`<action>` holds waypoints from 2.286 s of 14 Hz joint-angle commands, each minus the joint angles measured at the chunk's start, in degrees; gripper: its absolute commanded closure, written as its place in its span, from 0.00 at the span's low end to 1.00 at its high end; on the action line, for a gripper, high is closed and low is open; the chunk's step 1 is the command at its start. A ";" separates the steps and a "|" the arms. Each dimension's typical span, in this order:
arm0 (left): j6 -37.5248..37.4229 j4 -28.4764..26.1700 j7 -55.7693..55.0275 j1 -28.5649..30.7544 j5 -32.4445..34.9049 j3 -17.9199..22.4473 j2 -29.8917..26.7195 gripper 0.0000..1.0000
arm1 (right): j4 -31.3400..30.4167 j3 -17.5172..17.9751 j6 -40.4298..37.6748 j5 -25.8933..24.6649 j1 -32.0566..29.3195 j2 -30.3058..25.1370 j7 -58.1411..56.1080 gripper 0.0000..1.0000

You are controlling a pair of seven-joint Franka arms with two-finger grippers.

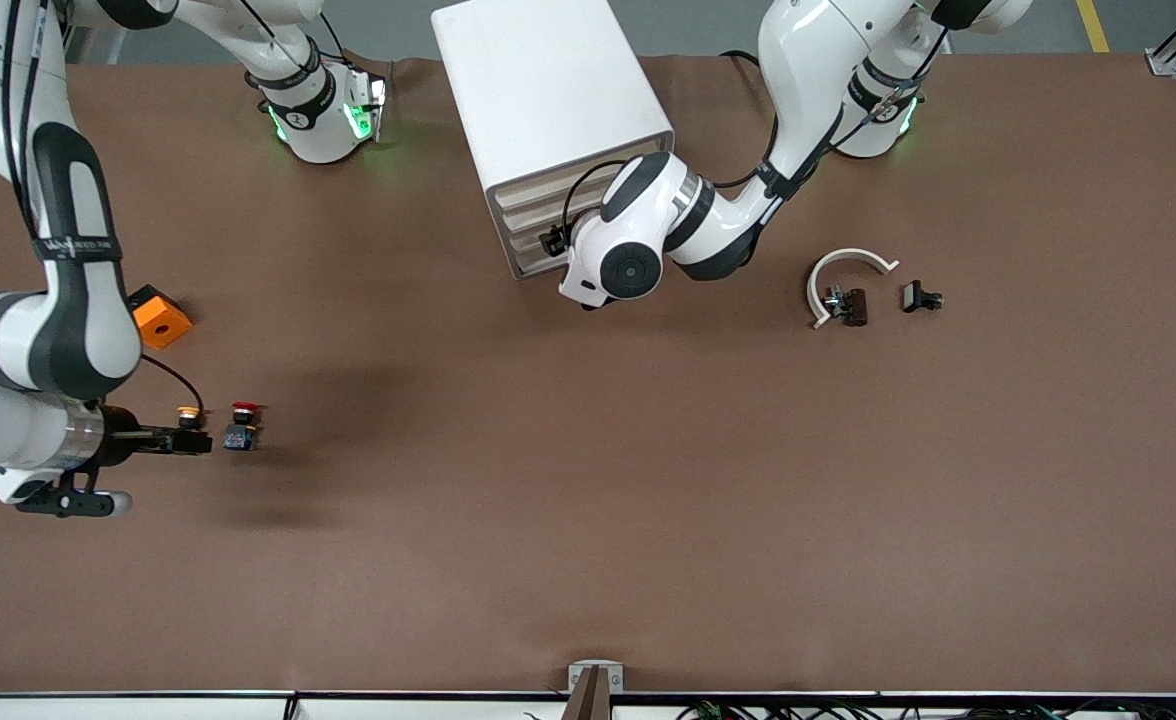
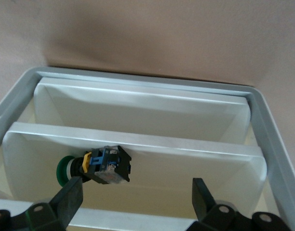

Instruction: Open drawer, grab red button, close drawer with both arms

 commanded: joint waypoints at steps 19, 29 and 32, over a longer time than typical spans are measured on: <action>-2.20 9.42 -0.48 2.02 1.49 6.22 0.13 0.00 | 0.03 0.94 -15.67 -2.50 -3.01 -19.47 -0.13 0.00; -5.44 16.03 12.93 16.15 16.10 5.95 -6.53 0.00 | 7.42 0.42 -25.32 -0.24 -3.00 -19.56 0.58 0.00; -16.32 15.94 26.73 23.88 16.10 5.95 -12.94 0.00 | 7.42 0.33 -25.69 -0.49 -3.27 -22.97 0.49 0.00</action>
